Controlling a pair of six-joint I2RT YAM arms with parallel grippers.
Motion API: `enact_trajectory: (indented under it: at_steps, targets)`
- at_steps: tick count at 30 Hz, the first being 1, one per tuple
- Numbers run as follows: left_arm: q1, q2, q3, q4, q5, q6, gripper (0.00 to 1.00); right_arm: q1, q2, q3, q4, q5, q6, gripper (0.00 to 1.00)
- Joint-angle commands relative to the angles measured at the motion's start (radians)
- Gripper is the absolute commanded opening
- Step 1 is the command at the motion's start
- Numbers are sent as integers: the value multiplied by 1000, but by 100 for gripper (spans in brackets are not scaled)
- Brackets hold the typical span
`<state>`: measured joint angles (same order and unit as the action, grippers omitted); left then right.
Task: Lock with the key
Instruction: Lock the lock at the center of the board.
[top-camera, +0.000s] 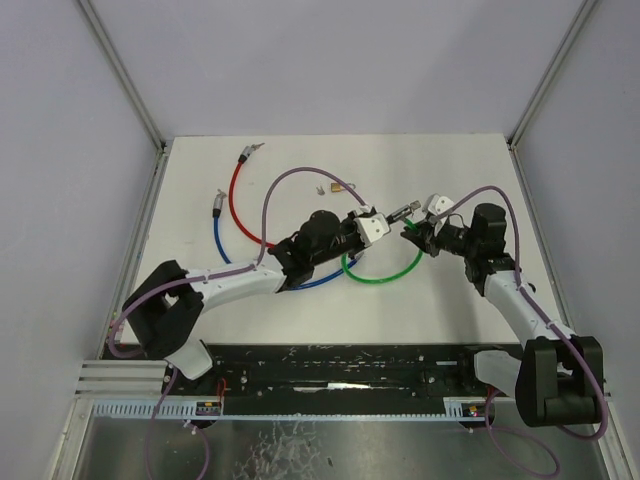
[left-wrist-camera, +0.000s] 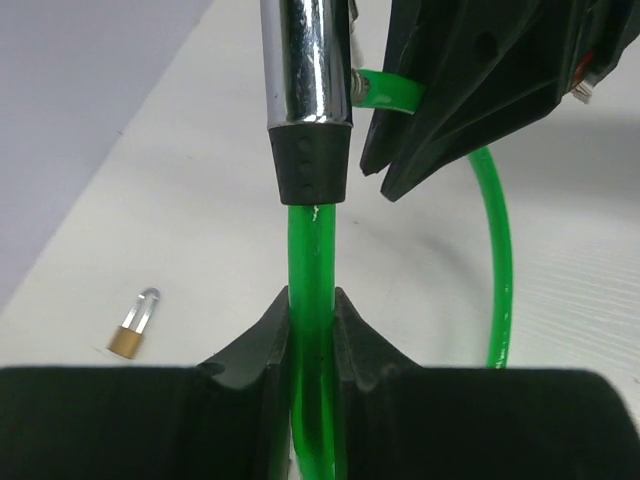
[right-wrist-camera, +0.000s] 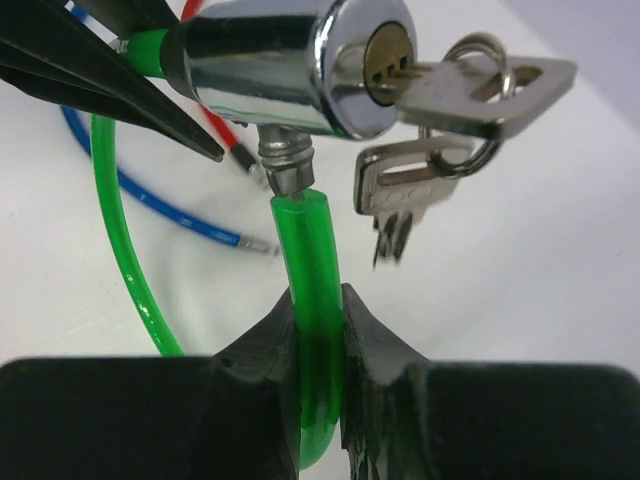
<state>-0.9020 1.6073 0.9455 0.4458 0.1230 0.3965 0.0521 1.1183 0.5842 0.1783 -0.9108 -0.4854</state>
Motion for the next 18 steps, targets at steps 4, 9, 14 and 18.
enact_trajectory:
  at_steps: [4,9,14,18]
  targets:
    - [15,22,65,-156,104,139,0,17,90,-78,679,5,201,0]
    - [18,104,85,-158,139,109,0,36,164,-148,761,-26,140,0]
    - [18,148,64,-133,163,65,0,35,160,-176,630,-67,31,5]
    - [18,155,40,-122,163,43,0,27,123,-152,455,-54,-51,17]
